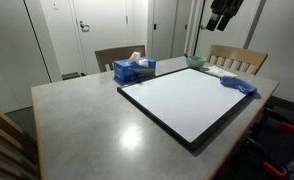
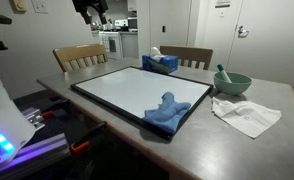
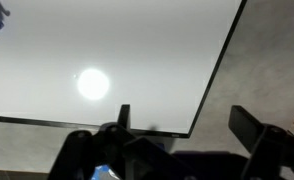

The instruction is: Use the blue towel to wipe the white board

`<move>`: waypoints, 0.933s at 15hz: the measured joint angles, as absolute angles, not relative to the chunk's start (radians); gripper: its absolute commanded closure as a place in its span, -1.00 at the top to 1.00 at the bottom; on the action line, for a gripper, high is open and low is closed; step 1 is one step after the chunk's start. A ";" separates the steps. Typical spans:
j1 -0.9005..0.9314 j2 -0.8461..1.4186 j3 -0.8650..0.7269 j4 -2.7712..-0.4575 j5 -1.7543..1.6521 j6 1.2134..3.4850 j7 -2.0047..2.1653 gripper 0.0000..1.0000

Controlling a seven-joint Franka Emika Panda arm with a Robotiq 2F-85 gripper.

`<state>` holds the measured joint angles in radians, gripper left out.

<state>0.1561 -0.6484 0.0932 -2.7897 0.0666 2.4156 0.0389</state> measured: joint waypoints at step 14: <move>0.116 -0.527 -0.039 -2.789 0.082 2.457 -0.041 1.00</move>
<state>0.1165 -0.5270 -0.0388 -2.7886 0.0815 2.4567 -0.0407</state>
